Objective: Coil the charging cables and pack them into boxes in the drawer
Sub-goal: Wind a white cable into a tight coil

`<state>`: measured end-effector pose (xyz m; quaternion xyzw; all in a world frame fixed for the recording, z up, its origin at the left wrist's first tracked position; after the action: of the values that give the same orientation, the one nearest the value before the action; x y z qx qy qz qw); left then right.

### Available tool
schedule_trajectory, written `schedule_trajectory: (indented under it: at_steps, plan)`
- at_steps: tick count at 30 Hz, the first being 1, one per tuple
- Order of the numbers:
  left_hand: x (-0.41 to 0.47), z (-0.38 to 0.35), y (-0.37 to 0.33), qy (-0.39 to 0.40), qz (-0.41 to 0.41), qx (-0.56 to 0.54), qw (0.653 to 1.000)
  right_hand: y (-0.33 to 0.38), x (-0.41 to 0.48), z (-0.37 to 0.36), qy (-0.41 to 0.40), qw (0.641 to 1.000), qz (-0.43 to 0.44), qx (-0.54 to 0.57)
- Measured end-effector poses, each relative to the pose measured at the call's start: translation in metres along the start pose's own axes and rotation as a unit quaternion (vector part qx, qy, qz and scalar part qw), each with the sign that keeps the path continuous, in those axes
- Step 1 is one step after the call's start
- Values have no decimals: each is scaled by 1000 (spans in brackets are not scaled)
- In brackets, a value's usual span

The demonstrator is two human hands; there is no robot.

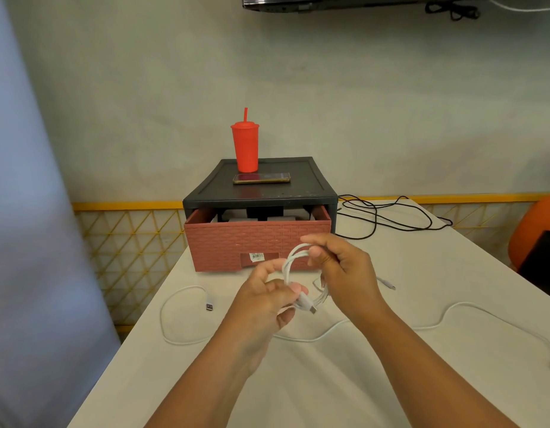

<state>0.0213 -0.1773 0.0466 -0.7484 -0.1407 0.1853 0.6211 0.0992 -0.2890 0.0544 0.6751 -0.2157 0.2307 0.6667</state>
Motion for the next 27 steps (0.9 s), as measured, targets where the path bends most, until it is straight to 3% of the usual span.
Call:
schedule_trajectory:
  at_steps: [2,6,12,15,21,25,27]
  plan:
    - [-1,3,1,32,7,34,999,2,3,0,10,1000,-21,13]
    - [1,7,-5,76,52,2,996,3,4,-3,30,999,-39,24]
    - [8,3,-15,97,167,-169,967,2,1,-6,72,997,-8,-24]
    - [8,-1,-14,147,192,-215,946,4,-2,-7,63,998,19,-19]
    - [6,3,-14,179,135,-310,924,-6,1,-1,22,998,28,-48]
    - [10,10,-26,132,64,-368,918,-23,1,10,61,988,31,-138]
    - [11,12,-32,113,32,-390,913,-24,1,13,95,970,77,-209]
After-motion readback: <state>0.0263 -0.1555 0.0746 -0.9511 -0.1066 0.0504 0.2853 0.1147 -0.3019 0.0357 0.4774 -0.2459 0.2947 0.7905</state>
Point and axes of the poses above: each hand's wrist, its own x-axis towards the middle knuckle, its own z-axis out of the back of the hand, y = z × x, the point moved 2 cm from there along x, towards the middle knuckle, and after that the axes turned 14 degrees about -y, right-handed, at the moved point
